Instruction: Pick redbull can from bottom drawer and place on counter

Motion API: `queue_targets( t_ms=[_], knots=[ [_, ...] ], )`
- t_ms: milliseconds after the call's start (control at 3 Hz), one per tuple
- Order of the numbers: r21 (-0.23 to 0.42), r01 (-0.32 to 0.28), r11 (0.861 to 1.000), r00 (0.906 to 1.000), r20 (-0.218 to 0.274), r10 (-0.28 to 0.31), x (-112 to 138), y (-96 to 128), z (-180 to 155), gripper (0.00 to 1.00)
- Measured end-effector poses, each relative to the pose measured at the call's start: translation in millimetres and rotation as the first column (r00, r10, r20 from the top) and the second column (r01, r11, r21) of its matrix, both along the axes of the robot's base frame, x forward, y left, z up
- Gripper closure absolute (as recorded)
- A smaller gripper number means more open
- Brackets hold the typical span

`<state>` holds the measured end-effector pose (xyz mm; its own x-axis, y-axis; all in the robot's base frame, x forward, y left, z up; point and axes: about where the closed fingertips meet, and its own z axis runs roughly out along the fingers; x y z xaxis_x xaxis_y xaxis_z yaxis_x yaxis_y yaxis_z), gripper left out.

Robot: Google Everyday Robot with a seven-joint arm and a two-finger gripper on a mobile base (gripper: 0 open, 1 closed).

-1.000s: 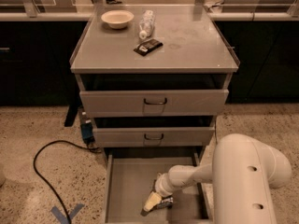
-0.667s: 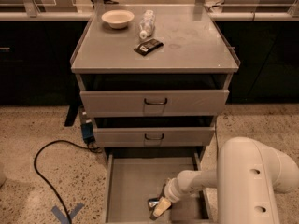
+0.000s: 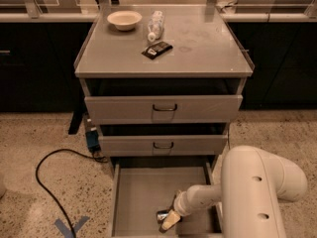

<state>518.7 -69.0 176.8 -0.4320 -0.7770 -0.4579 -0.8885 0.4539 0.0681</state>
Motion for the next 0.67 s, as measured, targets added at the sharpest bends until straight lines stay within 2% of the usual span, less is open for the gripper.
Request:
queue_targets(
  t_ms=[667],
  knots=[
    [0.007, 0.030, 1.000, 0.9988, 0.038, -0.030, 6.0, -3.9, -19.1, 0.00]
  ],
)
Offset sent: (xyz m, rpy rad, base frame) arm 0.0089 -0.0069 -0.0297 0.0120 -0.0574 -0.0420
